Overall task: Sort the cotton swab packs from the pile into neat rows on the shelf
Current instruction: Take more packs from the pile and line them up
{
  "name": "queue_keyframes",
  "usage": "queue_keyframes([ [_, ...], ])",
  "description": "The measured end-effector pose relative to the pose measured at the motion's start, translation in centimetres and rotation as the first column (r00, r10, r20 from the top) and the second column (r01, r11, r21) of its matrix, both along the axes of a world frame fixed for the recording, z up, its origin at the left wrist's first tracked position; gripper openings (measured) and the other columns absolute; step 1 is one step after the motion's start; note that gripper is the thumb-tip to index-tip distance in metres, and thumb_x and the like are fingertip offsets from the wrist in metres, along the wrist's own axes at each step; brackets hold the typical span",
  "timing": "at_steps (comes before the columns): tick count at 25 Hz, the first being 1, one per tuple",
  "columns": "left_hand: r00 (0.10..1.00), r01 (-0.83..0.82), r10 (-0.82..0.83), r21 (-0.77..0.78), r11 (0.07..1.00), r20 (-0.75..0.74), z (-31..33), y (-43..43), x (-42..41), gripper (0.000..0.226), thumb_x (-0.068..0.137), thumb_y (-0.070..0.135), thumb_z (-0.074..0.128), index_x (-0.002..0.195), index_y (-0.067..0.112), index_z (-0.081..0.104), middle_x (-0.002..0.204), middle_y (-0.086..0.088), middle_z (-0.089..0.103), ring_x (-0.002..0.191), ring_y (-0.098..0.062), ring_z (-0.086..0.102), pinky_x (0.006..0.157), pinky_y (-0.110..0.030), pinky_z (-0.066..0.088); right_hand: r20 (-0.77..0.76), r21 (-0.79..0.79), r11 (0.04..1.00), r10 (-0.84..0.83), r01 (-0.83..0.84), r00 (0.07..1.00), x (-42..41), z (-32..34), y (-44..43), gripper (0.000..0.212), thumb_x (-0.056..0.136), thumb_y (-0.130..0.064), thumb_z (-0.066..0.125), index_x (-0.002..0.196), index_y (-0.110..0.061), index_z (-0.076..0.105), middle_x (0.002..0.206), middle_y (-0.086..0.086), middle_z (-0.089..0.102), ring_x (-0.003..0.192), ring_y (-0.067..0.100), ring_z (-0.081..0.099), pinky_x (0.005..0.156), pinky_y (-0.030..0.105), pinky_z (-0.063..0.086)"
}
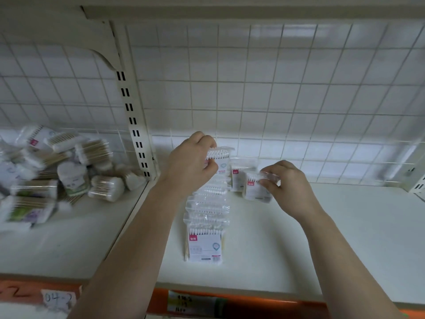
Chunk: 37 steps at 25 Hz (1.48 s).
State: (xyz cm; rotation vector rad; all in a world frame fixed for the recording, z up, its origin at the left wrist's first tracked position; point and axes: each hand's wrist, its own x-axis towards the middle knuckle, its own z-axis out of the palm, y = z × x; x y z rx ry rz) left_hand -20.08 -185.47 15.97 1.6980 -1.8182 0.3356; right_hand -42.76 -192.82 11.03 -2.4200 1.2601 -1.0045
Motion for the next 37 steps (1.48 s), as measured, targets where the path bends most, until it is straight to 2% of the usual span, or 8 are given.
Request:
queue_keyframes([
  [5,0.996,0.004,-0.002,-0.021,1.000,0.095,-0.6,-0.3,-0.1,0.031,0.079,0.020,0.049,0.106,0.010,0.060,0.100,-0.004,0.058,0.091,-0.025,0.052,0.081,-0.038,0.044,-0.038,-0.042,0.998,0.038,-0.040,0.999,1.5,-1.5,-1.6,0.023,0.086,-0.010,0.065,0.109,-0.007,0.068,0.090,-0.002,0.052,0.084,0.020,0.054,0.071,0.016,0.031],
  [9,0.995,-0.001,0.002,-0.016,1.000,0.103,-0.8,-0.3,0.0,0.025,0.084,0.014,0.055,0.109,0.009,0.060,0.102,-0.005,0.057,0.093,-0.024,0.052,0.084,-0.037,0.042,-0.052,-0.048,0.997,0.051,-0.053,0.997,2.5,-2.4,-2.9,0.022,0.085,-0.011,0.066,0.107,-0.008,0.069,0.089,0.000,0.056,0.091,0.029,0.055,0.076,0.025,0.037],
  [15,0.996,-0.018,0.021,-0.032,0.999,0.091,-1.3,-0.3,0.3,0.025,0.083,0.015,0.055,0.107,0.009,0.061,0.099,-0.004,0.057,0.091,-0.023,0.052,0.081,-0.034,0.041,-0.017,-0.103,0.991,0.087,-0.088,0.996,3.5,-3.1,-3.5,0.016,0.082,-0.009,0.070,0.098,-0.006,0.071,0.088,0.008,0.064,0.084,0.033,0.057,0.075,0.028,0.037],
  [19,0.997,-0.013,0.015,-0.034,0.999,0.081,-1.0,-0.4,0.5,0.027,0.084,0.018,0.053,0.109,0.010,0.060,0.101,-0.002,0.058,0.093,-0.021,0.052,0.084,-0.032,0.040,0.045,-0.078,0.993,0.091,-0.088,0.995,3.7,-3.2,-3.7,0.015,0.080,-0.008,0.072,0.095,-0.006,0.071,0.089,0.005,0.060,0.083,0.026,0.056,0.072,0.025,0.038],
  [23,0.997,0.016,-0.012,-0.059,0.998,0.074,-0.6,-0.5,0.4,0.027,0.084,0.013,0.057,0.111,0.009,0.060,0.103,-0.002,0.058,0.094,-0.021,0.051,0.085,-0.027,0.037,0.062,-0.067,0.997,0.031,-0.027,0.998,4.1,-3.4,-4.0,0.019,0.082,-0.008,0.070,0.100,-0.004,0.071,0.088,0.004,0.052,0.085,0.027,0.053,0.073,0.026,0.038],
  [28,0.995,0.068,-0.063,-0.061,0.996,0.080,-0.3,-0.5,-0.6,0.027,0.087,0.012,0.056,0.113,0.007,0.059,0.106,-0.004,0.057,0.099,-0.022,0.051,0.083,-0.030,0.043,0.020,-0.030,1.000,0.009,-0.008,1.000,4.1,-3.4,-4.6,0.026,0.083,-0.006,0.064,0.109,-0.005,0.068,0.098,0.009,0.057,0.093,0.032,0.055,0.077,0.031,0.045],
  [32,0.989,0.119,-0.113,-0.067,0.991,0.094,-0.2,-0.6,-2.0,0.028,0.087,0.013,0.056,0.114,0.007,0.059,0.107,-0.003,0.057,0.099,-0.021,0.051,0.084,-0.029,0.043,0.061,-0.055,0.998,-0.006,0.010,0.998,3.0,-2.8,-4.2,0.031,0.085,-0.010,0.062,0.116,-0.005,0.064,0.101,0.009,0.059,0.095,0.029,0.057,0.079,0.039,0.050],
  [37,0.978,0.176,-0.165,-0.076,0.982,0.131,0.0,-0.6,-4.3,0.030,0.086,0.019,0.051,0.112,0.010,0.061,0.104,-0.001,0.059,0.096,-0.020,0.052,0.084,-0.031,0.043,0.059,-0.080,0.995,-0.057,0.061,0.997,-0.3,-2.7,-3.6,0.026,0.088,-0.008,0.058,0.112,-0.005,0.067,0.098,0.008,0.061,0.093,0.026,0.058,0.076,0.029,0.045],
])
